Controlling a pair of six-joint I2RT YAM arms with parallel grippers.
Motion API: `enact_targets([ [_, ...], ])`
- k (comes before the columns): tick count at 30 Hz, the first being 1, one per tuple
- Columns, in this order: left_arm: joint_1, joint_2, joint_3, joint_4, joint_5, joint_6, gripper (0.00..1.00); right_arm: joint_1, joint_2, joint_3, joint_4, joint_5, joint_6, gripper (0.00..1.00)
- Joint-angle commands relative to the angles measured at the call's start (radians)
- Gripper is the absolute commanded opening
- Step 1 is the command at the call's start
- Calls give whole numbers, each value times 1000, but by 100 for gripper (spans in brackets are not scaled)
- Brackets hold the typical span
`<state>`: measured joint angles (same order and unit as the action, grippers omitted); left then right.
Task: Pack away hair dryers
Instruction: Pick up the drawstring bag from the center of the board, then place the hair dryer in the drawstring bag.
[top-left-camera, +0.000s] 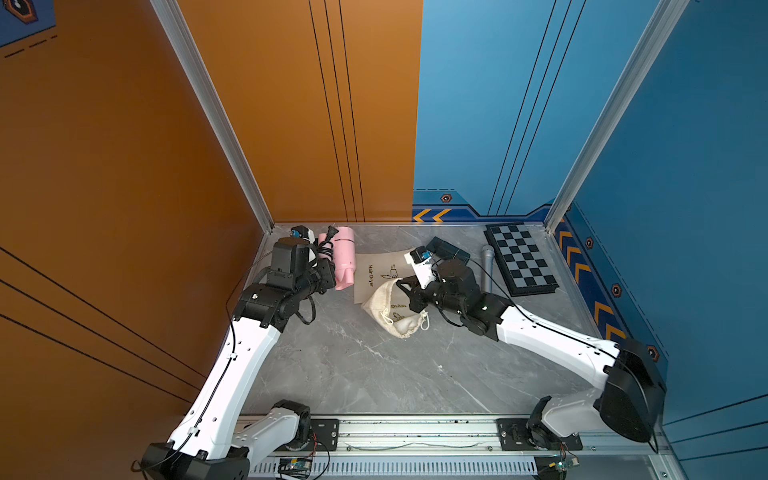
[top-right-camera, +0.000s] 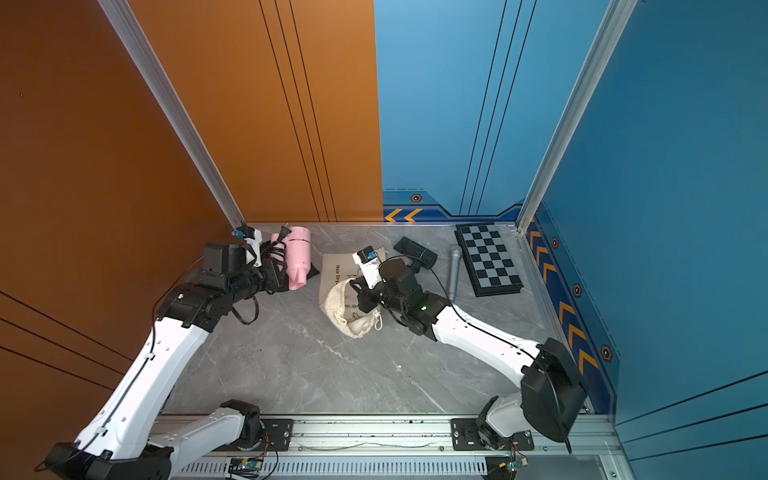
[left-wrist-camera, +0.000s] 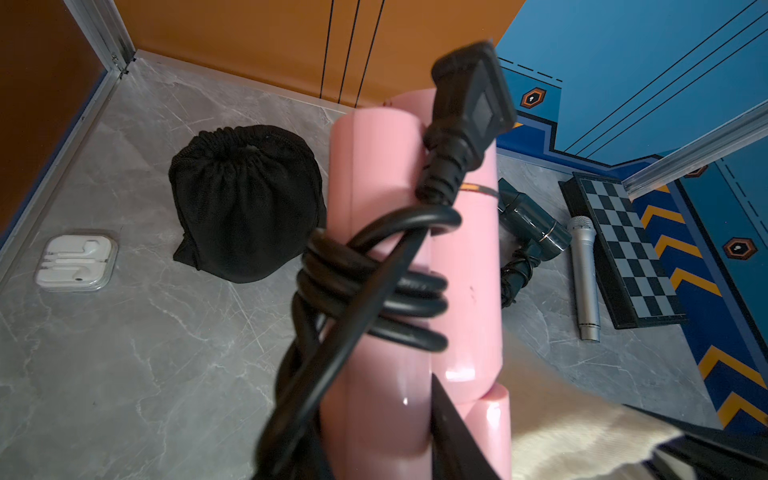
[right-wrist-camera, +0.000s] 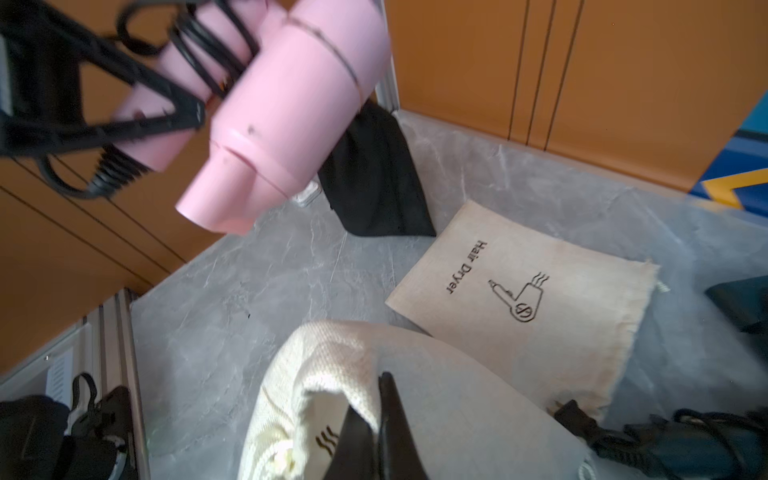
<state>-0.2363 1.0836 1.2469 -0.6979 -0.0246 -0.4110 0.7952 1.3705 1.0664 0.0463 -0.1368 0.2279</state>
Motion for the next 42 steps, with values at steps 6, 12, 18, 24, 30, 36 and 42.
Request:
enact_targets([
  [6,-17,38,52,115,55,-2,6,-203,-322,126,-289,227,37,0],
  [12,-100,105,65,167,71,-11,6,-212,-350,186,-484,389,-41,0],
  [18,-194,176,80,219,65,-17,6,-136,-347,-50,-514,496,16,0],
  [24,-253,199,44,261,69,-38,6,-140,-251,-283,-413,371,146,0],
  [30,-290,157,-48,284,87,-77,5,-194,-159,-312,-363,258,180,0],
  [36,-320,69,-202,325,198,-166,6,-216,-74,-274,-325,203,209,0],
  [42,-363,-36,-351,360,332,-240,6,-218,-33,-251,-295,194,226,0],
])
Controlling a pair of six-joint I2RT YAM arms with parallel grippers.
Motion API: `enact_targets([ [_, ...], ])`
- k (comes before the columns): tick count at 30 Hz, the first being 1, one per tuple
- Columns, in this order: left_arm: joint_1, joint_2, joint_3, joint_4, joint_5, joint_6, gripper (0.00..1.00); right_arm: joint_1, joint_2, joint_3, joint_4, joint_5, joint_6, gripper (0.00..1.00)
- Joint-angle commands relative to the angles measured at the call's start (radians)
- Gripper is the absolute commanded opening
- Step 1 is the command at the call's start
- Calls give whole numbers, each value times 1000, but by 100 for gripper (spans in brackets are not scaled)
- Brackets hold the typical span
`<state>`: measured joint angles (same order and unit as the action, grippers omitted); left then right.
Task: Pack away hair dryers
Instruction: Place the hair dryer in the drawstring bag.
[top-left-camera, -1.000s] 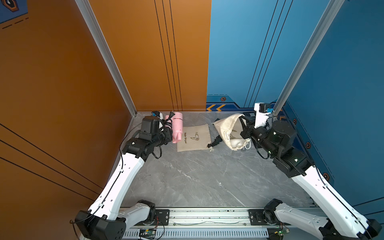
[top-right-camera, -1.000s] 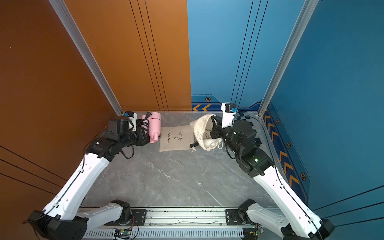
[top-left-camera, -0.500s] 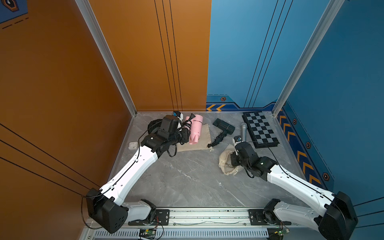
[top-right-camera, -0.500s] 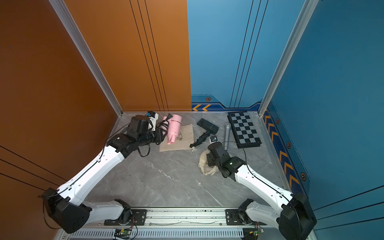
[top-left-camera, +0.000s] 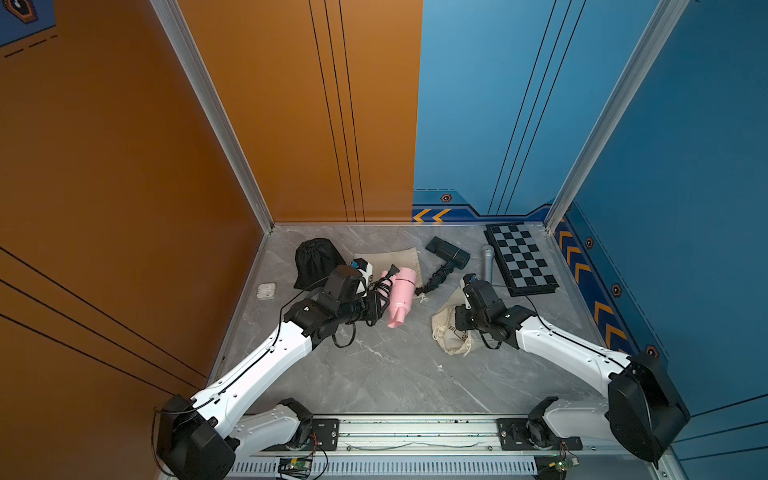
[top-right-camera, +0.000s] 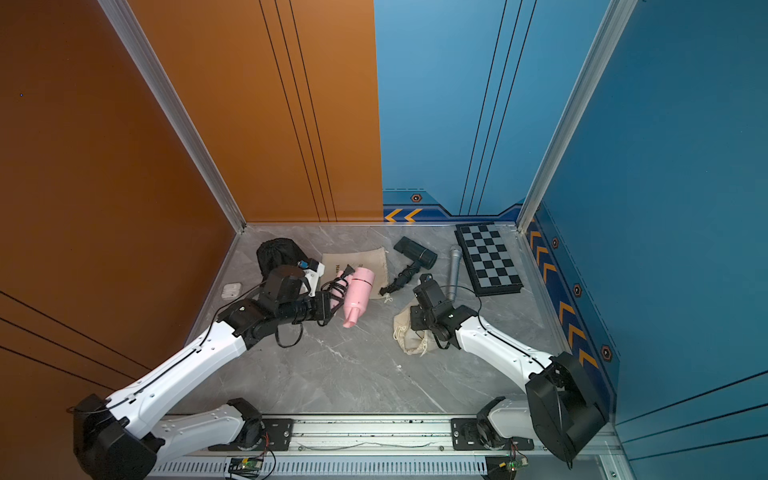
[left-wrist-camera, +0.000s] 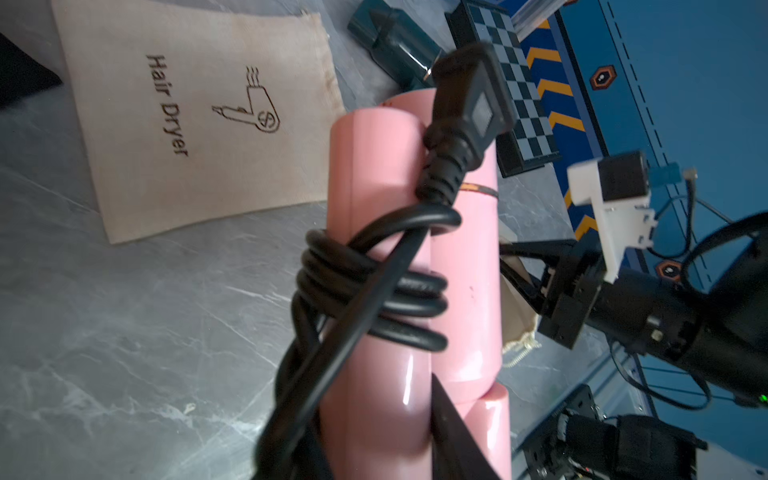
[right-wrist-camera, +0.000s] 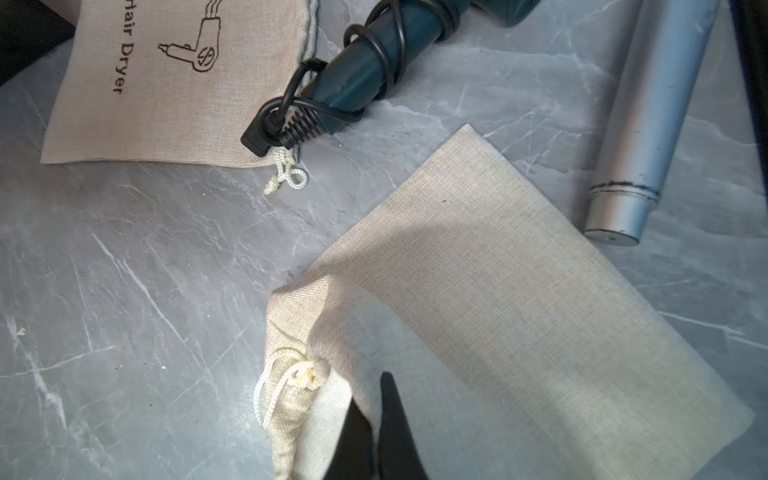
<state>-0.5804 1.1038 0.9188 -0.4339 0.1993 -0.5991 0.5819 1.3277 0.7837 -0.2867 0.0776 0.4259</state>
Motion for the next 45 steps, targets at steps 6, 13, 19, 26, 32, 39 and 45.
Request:
enact_targets([
  [6,-60,-113,-112,120,190,-89,6,-3,-8,27,70,-30,19,0],
  [13,-139,-119,-206,182,247,-107,6,-3,-78,-11,149,-38,-12,0],
  [19,-173,-82,-251,306,275,-109,6,-2,-110,-19,170,-53,-21,0],
  [26,-187,-10,-240,363,248,-88,6,17,-142,-63,213,-68,-24,0],
  [32,-195,66,-215,382,233,-60,6,25,-157,-73,235,-74,-21,0],
  [39,-243,162,-168,406,219,-19,6,28,-145,-67,267,-84,-13,0],
  [45,-249,218,-141,434,199,-2,5,54,-124,-65,278,-72,-17,0],
])
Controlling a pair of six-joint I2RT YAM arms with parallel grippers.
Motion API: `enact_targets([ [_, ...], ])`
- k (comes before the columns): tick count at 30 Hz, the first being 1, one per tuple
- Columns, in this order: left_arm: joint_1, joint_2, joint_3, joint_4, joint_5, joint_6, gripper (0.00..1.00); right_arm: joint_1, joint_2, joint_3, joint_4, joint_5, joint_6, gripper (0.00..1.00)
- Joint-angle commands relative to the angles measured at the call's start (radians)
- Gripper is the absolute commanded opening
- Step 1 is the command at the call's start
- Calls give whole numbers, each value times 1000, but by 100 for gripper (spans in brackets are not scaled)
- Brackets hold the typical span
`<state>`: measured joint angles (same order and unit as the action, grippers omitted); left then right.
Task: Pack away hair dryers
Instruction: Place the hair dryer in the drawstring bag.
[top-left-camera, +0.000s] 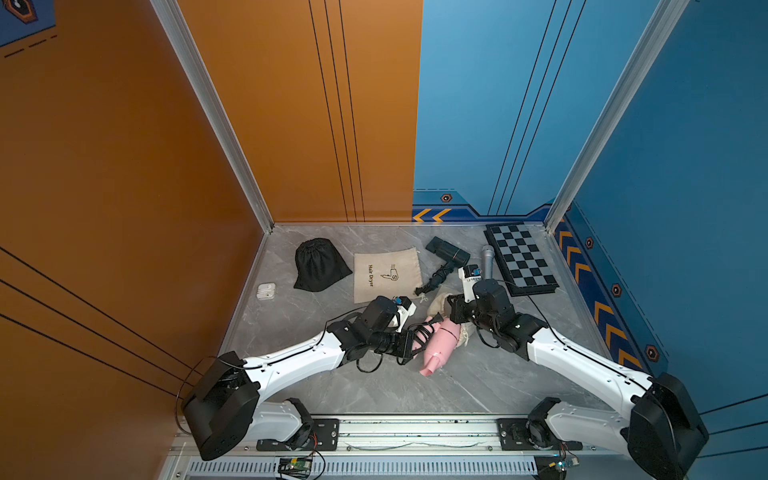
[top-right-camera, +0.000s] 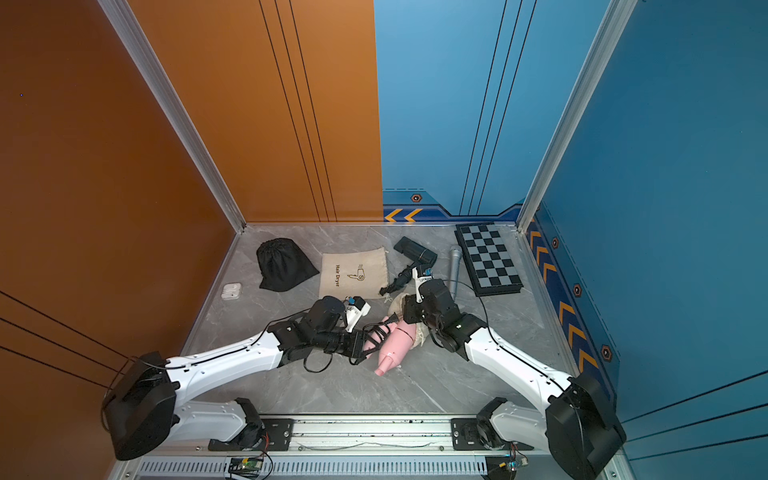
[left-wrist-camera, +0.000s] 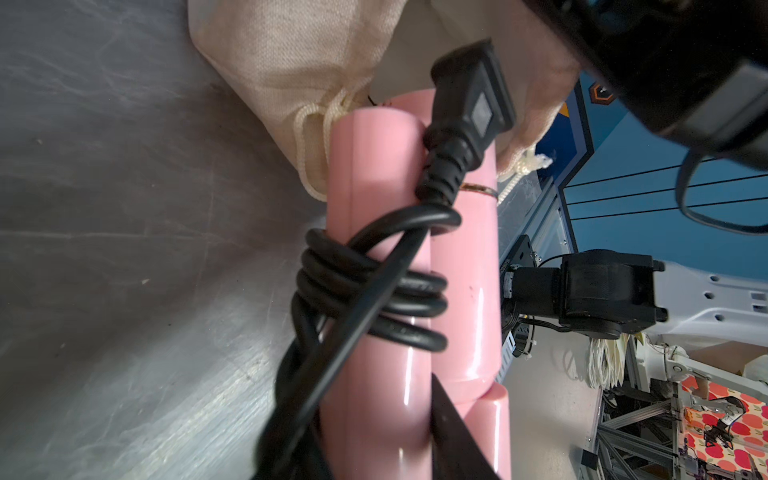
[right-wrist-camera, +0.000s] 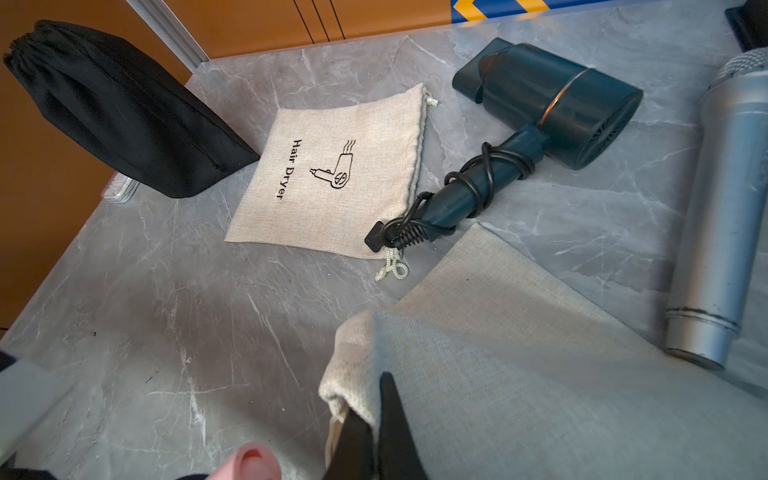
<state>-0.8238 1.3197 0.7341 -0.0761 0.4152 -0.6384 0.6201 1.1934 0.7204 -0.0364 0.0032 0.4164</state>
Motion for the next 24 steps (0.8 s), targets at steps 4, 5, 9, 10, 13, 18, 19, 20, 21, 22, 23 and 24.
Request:
enact_targets([
  [4,7,26,70,69,-11,61,5,37,15,-9,37,6,-21,0],
  [5,7,35,82,63,-3,69,5,38,16,-10,42,-3,-23,0],
  [9,7,73,105,51,35,88,5,44,17,-10,56,-17,-33,0],
  [10,6,82,107,48,45,92,5,45,16,-11,63,-25,-35,0],
  [13,6,96,114,35,49,105,5,49,17,-10,80,-50,-42,0],
  [18,32,113,145,29,42,100,5,66,16,-9,81,-56,-58,0],
  [19,41,116,149,26,44,97,5,71,12,-10,78,-53,-65,0],
  [20,51,119,151,32,55,92,5,73,9,-12,75,-47,-71,0],
  [21,61,118,149,40,65,86,5,73,3,-14,70,-42,-77,0],
  [22,69,118,147,38,66,84,5,73,-7,-20,72,-45,-81,0],
  [23,76,119,148,32,66,81,5,73,-16,-25,73,-45,-83,0],
  [24,84,120,150,28,66,79,5,73,-23,-31,75,-42,-86,0],
])
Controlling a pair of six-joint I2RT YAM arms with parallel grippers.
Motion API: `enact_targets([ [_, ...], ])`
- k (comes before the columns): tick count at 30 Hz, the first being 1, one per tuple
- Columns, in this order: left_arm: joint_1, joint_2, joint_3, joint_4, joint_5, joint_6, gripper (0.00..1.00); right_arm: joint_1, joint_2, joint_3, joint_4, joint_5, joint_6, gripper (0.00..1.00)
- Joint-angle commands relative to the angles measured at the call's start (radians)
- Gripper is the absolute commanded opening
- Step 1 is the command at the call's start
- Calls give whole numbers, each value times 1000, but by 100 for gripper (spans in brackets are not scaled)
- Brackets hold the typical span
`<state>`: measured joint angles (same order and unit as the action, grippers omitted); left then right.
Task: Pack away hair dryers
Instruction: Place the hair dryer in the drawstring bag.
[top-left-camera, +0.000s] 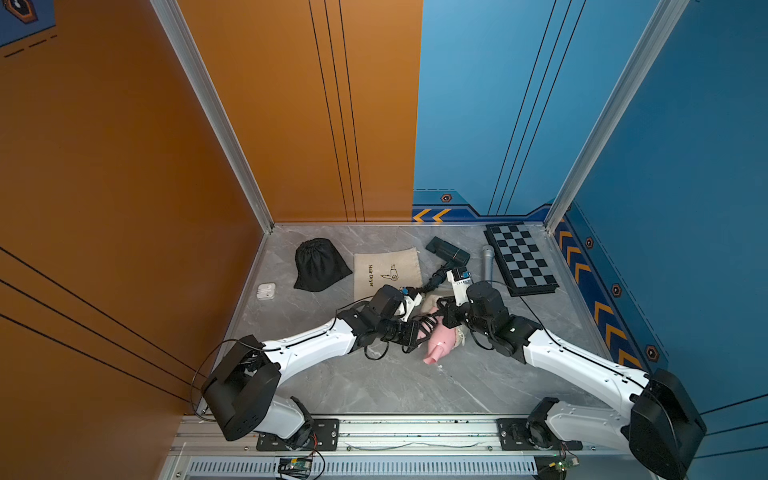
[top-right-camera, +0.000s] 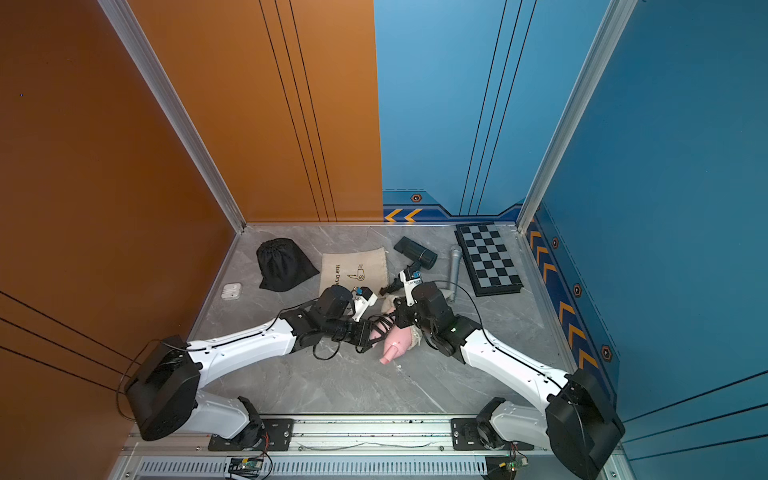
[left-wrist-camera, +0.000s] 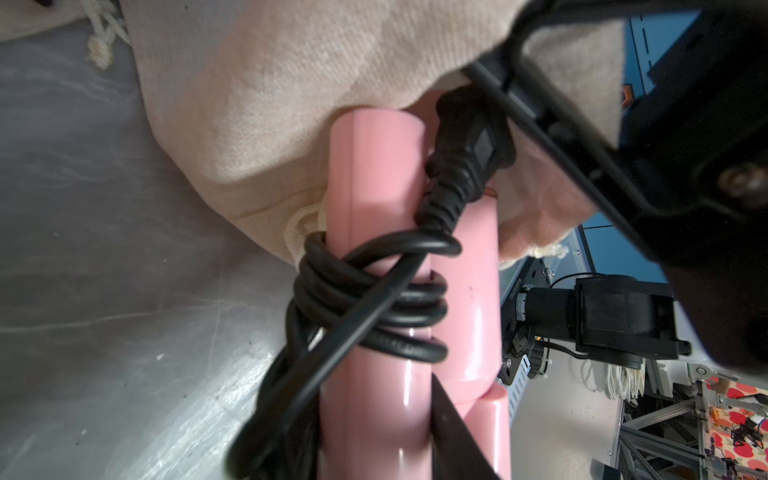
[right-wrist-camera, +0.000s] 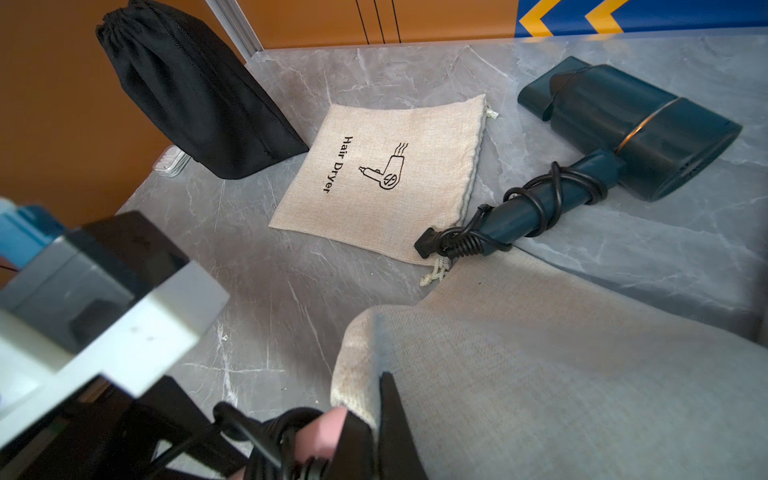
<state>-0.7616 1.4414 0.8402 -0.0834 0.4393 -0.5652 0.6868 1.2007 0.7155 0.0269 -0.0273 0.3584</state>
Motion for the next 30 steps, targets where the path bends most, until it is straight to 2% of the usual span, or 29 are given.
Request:
enact_targets([
  [1,28,2,44,36,44,0,5,7,-34,-30,10,-10,-28,0],
  [6,39,-3,55,73,36,-29,4,7,-43,-39,0,9,-26,0],
  [7,40,-8,56,74,23,-30,4,36,-49,-42,1,14,-22,0],
  [17,101,-69,66,54,-68,-28,4,76,-59,-39,-35,57,6,0],
  [21,117,-97,54,65,-99,-40,4,84,-55,-47,-23,90,76,0],
  [25,93,-84,54,104,-111,-54,4,107,-33,-44,24,137,167,0],
  [30,54,-39,59,155,-100,-68,4,108,-3,-21,80,113,249,0],
])
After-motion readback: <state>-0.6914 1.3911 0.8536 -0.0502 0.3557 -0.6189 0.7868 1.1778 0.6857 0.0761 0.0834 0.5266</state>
